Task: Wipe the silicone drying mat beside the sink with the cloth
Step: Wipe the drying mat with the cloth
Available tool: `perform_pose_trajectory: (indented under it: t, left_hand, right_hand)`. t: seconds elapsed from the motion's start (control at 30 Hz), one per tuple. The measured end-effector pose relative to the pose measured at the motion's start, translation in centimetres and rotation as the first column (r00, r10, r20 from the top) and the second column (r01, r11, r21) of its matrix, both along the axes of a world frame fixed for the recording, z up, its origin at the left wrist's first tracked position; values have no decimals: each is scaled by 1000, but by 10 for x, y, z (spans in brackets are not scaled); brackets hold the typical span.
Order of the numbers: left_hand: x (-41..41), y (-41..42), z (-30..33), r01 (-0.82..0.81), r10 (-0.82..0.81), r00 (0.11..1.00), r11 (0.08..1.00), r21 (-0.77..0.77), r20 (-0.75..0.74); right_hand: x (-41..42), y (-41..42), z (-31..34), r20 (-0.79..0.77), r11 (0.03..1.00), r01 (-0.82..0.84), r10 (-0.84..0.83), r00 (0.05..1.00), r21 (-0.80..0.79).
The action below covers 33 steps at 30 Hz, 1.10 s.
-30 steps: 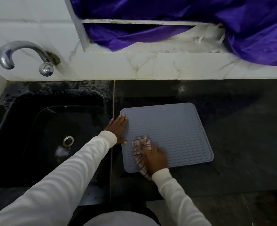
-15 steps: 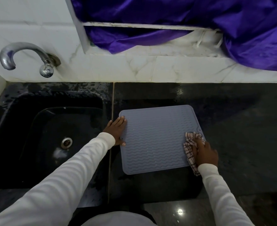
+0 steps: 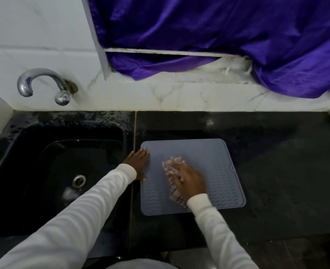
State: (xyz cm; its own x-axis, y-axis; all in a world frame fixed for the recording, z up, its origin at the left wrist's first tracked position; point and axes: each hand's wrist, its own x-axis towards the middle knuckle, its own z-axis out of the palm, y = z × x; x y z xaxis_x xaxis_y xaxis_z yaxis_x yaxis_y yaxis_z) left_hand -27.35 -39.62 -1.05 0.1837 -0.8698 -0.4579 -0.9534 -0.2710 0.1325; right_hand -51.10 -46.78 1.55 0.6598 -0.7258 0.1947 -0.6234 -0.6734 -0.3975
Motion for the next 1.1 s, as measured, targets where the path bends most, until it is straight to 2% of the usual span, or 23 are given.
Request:
perform_pose_trajectory:
  t: [0.1, 0.17, 0.2, 0.4, 0.53, 0.63, 0.7, 0.83, 0.93, 1.03, 1.1]
  left_hand:
    - [1, -1, 3, 6, -6, 1000, 1000, -3, 10]
    - [2, -2, 3, 5, -5, 1000, 1000, 2, 20]
    - [2, -2, 2, 5, -5, 1000, 1000, 5, 13]
    - [7, 0, -3, -9, 10, 999, 1000, 23, -34]
    - [8, 0, -7, -9, 10, 998, 1000, 17, -55]
    - [11, 0, -11, -3, 4, 998, 1000, 20, -66]
    - [14, 1, -14, -5, 6, 997, 1000, 18, -80]
    - [16, 1, -19, -9, 11, 996, 1000, 20, -88]
    - [16, 1, -20, -15, 16, 996, 1000, 16, -85]
    - [14, 0, -18, -17, 18, 997, 1000, 13, -79]
    - [12, -1, -15, -20, 20, 997, 1000, 9, -77]
  right_hand:
    - [31, 31, -18, -156, 989, -126, 136, 978, 72]
    - [34, 40, -36, -304, 974, -200, 223, 926, 106]
    - [31, 41, -43, -368, 973, -203, 230, 901, 110]
    - [-2, 4, -50, -462, 980, -199, 164, 872, -27]
    - [-52, -30, -41, -462, 996, -28, -16, 887, -89]
    - [-86, -58, -39, -472, 996, 57, -79, 878, -61]
    - [-109, -78, -40, -493, 993, 102, -121, 861, -65]
    - [-155, -114, -39, -538, 950, 306, -292, 790, -67]
    - [-163, -124, -37, -546, 929, 370, -314, 777, -7]
    - [-155, -116, -32, -467, 900, 433, -360, 808, 56]
    - [-143, -108, -26, -358, 874, 459, -382, 852, 159]
